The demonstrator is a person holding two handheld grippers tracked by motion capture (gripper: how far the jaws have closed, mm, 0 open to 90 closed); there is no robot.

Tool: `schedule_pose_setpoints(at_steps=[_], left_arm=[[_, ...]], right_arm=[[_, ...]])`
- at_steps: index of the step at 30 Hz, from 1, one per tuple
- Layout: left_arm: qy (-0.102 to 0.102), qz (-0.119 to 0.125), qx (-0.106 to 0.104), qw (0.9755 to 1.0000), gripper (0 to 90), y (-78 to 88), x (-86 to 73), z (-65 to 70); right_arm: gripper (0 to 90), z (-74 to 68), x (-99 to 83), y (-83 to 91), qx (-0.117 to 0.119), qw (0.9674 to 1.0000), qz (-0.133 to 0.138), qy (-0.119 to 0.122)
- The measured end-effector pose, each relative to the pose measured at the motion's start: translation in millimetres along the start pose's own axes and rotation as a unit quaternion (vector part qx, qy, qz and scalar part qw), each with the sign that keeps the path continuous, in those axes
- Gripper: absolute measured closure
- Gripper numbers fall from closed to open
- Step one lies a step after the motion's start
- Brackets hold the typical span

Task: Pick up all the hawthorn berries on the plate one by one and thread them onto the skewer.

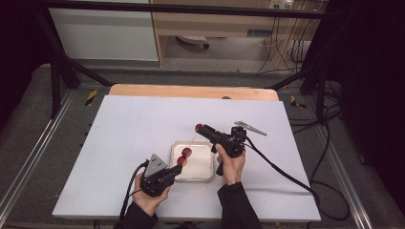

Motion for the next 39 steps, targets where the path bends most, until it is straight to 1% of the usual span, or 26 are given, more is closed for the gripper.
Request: schedule_pose_setpoints(at_steps=[5,6,8,9,12,22,28,31,33,38,39], left_arm=[[0.006,0.005,-0.004,1.0000,88.0,-1.9,5.3,3.8],[0.005,0.006,-0.002,1.0000,87.9,-2.2,6.0,4.5],[0.006,0.005,-0.005,1.0000,87.9,-3.6,6.8,5.6],[0.005,0.004,-0.002,1.0000,87.9,-4.0,7.0,5.6],[0.010,0.005,-0.003,0.9999,87.9,-5.5,7.1,5.9],[0.015,0.009,-0.004,0.9998,87.9,-6.2,7.6,6.1],[0.018,0.010,-0.001,0.9998,87.9,-7.9,8.3,6.4],[0.020,0.015,0.003,0.9997,87.9,-8.3,9.1,7.0],[0.024,0.019,0.001,0.9995,87.9,-8.9,9.8,8.5],[0.034,0.025,0.004,0.9991,87.9,-10.3,12.8,10.8],[0.035,0.026,0.004,0.9990,87.9,-10.9,13.4,11.2]], right_arm=[[63.1,-0.9,1.3,0.4,0.007,0.9999,0.014,-0.004],[63.1,-1.2,1.4,0.6,0.008,0.9998,0.016,-0.005],[63.1,-1.4,1.2,0.5,0.011,0.9997,0.019,-0.007],[63.1,-1.7,1.2,0.6,0.011,0.9997,0.022,-0.006],[63.1,-2.5,1.3,1.1,0.013,0.9995,0.026,-0.008],[63.1,-2.2,-0.2,0.1,0.017,0.9994,0.027,-0.011],[63.0,-2.6,-2.3,-0.5,0.021,0.9993,0.027,-0.015],[63.1,-3.1,-3.4,-0.6,0.021,0.9992,0.028,-0.018],[63.1,-3.6,-4.2,-0.7,0.021,0.9991,0.029,-0.021],[63.1,-3.6,-6.3,-1.6,0.022,0.9990,0.028,-0.025],[63.1,-3.2,-7.2,-1.7,0.022,0.9991,0.029,-0.023]])
Point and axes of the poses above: each handheld gripper's, and its own axes: y roughly backward along the jaws, x roughly out of its top, z roughly to its right, the point moved 1 cm from there along -y, roughly forward along the jaws, and after that the axes turned 3 degrees about -y, right-handed, at the moved point
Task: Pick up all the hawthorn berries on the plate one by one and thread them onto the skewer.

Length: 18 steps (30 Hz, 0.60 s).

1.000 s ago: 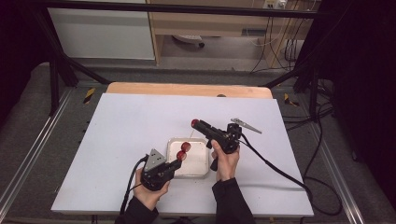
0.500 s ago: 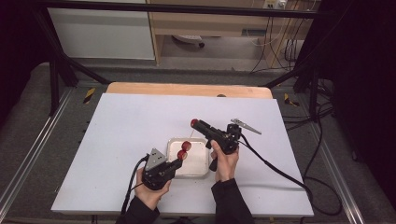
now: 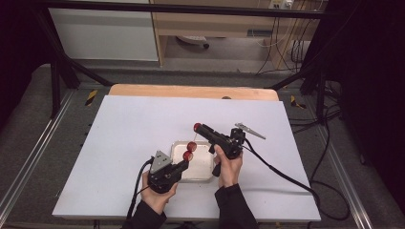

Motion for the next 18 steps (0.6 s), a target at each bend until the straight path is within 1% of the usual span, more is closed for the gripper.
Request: schedule_pose_setpoints(at_steps=[2,5,8,11,14,18], left_arm=[[0.005,0.003,0.000,1.0000,87.9,-0.8,1.1,0.7],[0.008,0.004,-0.001,1.0000,87.9,-2.7,2.1,1.0],[0.008,0.004,-0.001,1.0000,87.9,-4.5,3.5,-0.2],[0.016,0.004,-0.002,0.9999,87.9,-5.7,6.5,-2.1],[0.017,0.003,-0.002,0.9998,87.9,-7.0,7.7,-3.4],[0.017,-0.002,-0.003,0.9998,88.0,-9.3,6.9,-4.8]], right_arm=[[63.1,-0.2,-1.4,-0.3,0.001,1.0000,-0.001,-0.002],[63.2,-0.7,-3.3,-0.1,0.001,1.0000,-0.001,-0.001],[63.3,-1.6,-5.6,0.3,0.001,1.0000,-0.006,-0.002],[63.4,-0.8,-9.6,-0.7,0.001,0.9999,-0.012,0.001],[63.5,-0.8,-12.6,-1.0,0.001,0.9999,-0.017,-0.001],[63.4,-0.9,-15.3,-0.9,-0.003,0.9998,-0.020,0.004]])
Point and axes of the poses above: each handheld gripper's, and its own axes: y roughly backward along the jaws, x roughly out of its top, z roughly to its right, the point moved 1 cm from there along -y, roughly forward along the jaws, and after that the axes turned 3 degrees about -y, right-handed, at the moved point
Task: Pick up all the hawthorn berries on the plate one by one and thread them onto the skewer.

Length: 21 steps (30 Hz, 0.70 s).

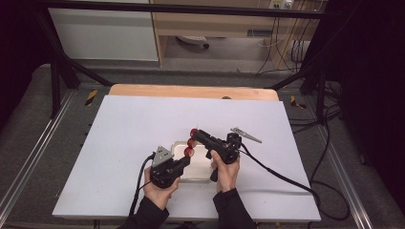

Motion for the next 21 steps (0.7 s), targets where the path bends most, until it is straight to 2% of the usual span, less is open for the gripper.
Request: schedule_pose_setpoints(at_steps=[7,10,12,14,18,21], left_arm=[[-0.005,-0.002,-0.005,1.0000,88.1,-0.2,-1.8,-2.9],[-0.009,-0.005,-0.004,0.9999,88.1,1.3,-2.7,-5.4],[-0.009,-0.007,-0.003,0.9999,88.1,1.9,-4.2,-7.6],[-0.009,-0.009,-0.003,0.9999,88.1,2.7,-6.1,-10.4],[-0.011,-0.016,-0.003,0.9998,88.1,4.3,-8.6,-16.4],[-0.018,-0.023,-0.004,0.9996,88.0,5.2,-10.0,-19.0]], right_arm=[[61.1,0.6,1.0,0.8,-0.006,0.9998,-0.011,0.014],[54.0,0.4,4.2,3.9,-0.019,0.9991,-0.017,0.033],[50.0,1.5,7.4,7.5,-0.021,0.9989,-0.017,0.037],[44.3,2.7,10.3,11.0,-0.027,0.9983,-0.028,0.044],[31.1,8.7,13.2,17.0,-0.046,0.9944,-0.061,0.073],[23.3,14.0,13.0,21.2,-0.058,0.9915,-0.081,0.084]])
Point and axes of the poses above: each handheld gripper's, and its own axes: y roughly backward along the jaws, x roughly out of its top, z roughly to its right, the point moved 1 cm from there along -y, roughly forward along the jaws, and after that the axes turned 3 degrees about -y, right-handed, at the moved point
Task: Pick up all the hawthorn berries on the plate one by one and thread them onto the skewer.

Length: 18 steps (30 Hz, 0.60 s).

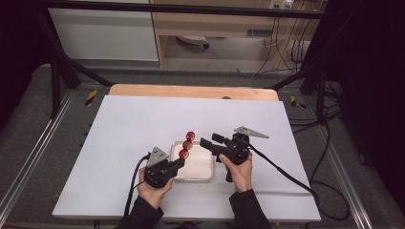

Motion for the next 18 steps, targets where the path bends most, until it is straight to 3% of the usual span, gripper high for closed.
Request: schedule_pose_setpoints(at_steps=[8,18], left_arm=[[-0.018,-0.018,-0.008,0.9997,88.0,4.0,-1.4,-6.7],[-0.036,-0.039,-0.015,0.9985,87.9,11.5,4.4,-14.7]], right_arm=[[7.8,18.6,-5.1,12.0,-0.029,0.9964,-0.058,0.055],[1.4,38.2,-16.2,35.2,-0.073,0.9825,-0.121,0.121]])
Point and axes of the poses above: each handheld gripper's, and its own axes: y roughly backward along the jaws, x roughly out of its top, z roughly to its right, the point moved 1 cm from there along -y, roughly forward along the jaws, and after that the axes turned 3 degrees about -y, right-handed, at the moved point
